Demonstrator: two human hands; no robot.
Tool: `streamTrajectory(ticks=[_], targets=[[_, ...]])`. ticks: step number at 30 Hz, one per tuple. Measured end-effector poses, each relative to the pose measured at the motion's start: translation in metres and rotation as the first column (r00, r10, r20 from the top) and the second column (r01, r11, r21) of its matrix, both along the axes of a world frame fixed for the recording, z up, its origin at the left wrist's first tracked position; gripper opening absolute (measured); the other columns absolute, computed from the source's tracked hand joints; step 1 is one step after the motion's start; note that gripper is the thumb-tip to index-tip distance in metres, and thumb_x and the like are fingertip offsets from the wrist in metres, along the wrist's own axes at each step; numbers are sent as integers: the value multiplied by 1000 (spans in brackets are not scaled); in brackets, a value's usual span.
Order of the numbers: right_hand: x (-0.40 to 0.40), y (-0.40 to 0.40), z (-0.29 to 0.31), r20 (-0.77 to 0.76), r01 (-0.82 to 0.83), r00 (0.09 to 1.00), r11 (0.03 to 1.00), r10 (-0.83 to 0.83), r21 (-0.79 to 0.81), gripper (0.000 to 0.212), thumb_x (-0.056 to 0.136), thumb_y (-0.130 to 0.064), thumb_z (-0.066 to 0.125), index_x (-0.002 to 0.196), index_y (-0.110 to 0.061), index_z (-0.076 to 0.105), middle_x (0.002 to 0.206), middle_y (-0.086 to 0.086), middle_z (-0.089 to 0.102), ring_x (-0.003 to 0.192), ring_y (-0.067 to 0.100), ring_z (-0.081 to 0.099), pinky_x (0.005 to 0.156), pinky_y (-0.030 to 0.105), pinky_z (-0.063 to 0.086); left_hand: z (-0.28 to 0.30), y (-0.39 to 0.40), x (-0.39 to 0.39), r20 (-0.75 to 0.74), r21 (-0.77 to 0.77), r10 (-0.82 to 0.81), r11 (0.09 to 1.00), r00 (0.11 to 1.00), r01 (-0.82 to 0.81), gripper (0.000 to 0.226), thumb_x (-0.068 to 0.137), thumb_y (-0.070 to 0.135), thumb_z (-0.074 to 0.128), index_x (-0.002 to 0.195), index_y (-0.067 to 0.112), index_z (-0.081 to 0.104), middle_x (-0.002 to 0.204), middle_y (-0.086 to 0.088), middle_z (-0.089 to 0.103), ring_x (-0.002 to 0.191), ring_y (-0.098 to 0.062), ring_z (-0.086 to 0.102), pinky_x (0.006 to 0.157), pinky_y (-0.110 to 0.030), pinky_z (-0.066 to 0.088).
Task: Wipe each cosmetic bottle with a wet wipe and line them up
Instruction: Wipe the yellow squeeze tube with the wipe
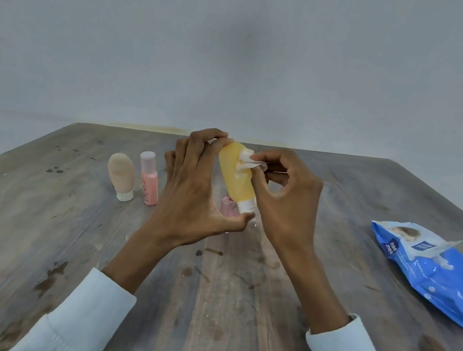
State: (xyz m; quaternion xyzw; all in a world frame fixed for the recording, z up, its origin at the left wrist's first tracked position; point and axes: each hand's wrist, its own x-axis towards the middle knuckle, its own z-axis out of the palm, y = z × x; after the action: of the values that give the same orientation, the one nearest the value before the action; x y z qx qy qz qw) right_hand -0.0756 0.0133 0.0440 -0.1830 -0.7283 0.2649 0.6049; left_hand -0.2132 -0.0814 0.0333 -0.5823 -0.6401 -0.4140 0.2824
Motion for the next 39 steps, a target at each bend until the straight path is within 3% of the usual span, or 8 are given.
streamTrajectory(ticks=[6,15,19,27,29,33,36,39], targets=[[0,-6,2,87,-127,989,986,118,106,24,86,9,72,95,-10,80,95,-3,76,89,15,74,79,33,62,0,-1,-10,93,59,43,997,995,-48,105,58,56,93,145,14,52,146,2,44,130,-18,44,98,-31,36],[-2,-5,-2,98,-11,995,955,-19,296,21,90,6,74,99,-13,80,98,-4,72,93,14,68,80,36,58,-4,3,4,-61,-79,-62,995,996,57,100,62,60,87,144,12,55,147,-5,44,129,-25,43,101,-44,41],[0,2,-2,35,56,997,982,-63,183,15,96,-1,76,103,-15,78,102,-6,74,96,11,70,84,31,59,-8,7,2,-91,-82,-87,993,992,79,103,63,62,91,146,13,54,146,-7,46,132,-27,43,105,-44,40],[2,2,2,-11,-87,996,976,87,-199,10,97,-7,74,100,-17,76,95,-10,77,89,10,74,78,27,62,-3,2,-2,27,40,-60,997,998,59,105,58,51,94,145,9,53,146,-3,44,131,-21,44,105,-46,42],[3,2,3,-7,-143,989,953,146,-266,10,96,-7,75,99,-17,76,94,-8,78,87,12,75,76,24,61,-1,0,-4,63,75,-61,996,996,56,104,59,51,95,144,9,53,146,-3,43,132,-21,44,105,-46,43],[8,8,6,-117,-318,947,829,298,-459,8,94,-9,78,102,-12,77,96,2,80,90,20,76,85,35,63,1,0,-6,126,106,-74,993,989,61,106,62,52,97,147,10,51,147,-4,42,136,-22,43,109,-45,43],[11,8,7,-174,-382,923,782,342,-492,9,95,-8,78,104,-10,77,101,8,81,96,22,77,91,42,64,0,0,-7,137,98,-75,993,988,62,107,63,56,97,148,12,50,146,-6,42,134,-25,44,109,-44,42],[12,6,9,-168,-361,932,811,320,-461,9,93,-9,79,100,-13,78,99,6,81,95,23,76,89,42,64,-1,1,-10,144,80,-62,995,988,51,108,63,59,96,149,15,49,144,-5,42,131,-25,45,106,-45,43]])
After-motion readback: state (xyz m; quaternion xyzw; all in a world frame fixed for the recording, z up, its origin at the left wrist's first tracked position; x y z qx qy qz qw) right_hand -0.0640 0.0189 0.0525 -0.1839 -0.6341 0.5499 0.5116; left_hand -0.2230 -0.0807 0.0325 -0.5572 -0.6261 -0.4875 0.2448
